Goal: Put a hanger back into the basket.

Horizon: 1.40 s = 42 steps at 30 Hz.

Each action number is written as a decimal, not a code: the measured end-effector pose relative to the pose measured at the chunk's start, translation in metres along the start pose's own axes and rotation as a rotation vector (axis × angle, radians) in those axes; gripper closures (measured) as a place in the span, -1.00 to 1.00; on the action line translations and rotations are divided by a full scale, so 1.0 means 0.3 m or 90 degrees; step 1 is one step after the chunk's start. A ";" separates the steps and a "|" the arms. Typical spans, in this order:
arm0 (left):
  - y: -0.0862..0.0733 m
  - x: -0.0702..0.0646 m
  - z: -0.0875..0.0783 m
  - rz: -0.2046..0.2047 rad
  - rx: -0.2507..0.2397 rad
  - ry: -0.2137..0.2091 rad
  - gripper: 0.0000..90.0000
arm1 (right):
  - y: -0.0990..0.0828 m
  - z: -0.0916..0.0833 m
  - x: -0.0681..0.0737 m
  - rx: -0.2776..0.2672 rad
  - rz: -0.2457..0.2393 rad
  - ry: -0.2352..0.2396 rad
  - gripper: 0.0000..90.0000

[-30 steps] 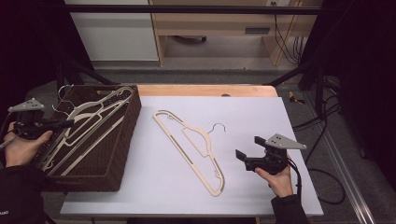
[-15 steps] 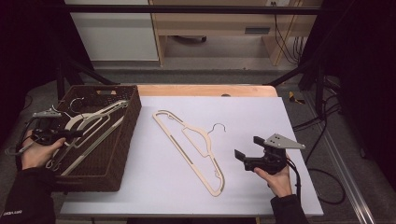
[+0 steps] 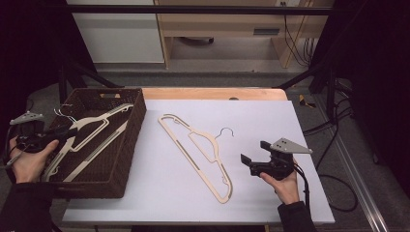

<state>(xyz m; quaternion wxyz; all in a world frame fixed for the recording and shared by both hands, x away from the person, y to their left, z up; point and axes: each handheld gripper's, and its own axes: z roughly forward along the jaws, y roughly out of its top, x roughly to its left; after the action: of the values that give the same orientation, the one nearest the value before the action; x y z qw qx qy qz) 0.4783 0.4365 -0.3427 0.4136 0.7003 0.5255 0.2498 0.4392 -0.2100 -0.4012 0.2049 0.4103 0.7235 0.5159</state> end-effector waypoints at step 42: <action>-0.111 -0.684 0.133 0.159 -0.110 -0.263 -0.84 | -0.065 0.166 0.110 0.133 0.011 -0.032 -0.34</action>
<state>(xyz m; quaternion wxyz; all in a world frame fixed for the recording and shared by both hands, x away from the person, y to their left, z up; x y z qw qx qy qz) 0.4256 0.2339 -0.3746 0.5360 0.7582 0.3160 0.1947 0.4485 -0.1572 -0.4339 0.1744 0.4481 0.7647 0.4289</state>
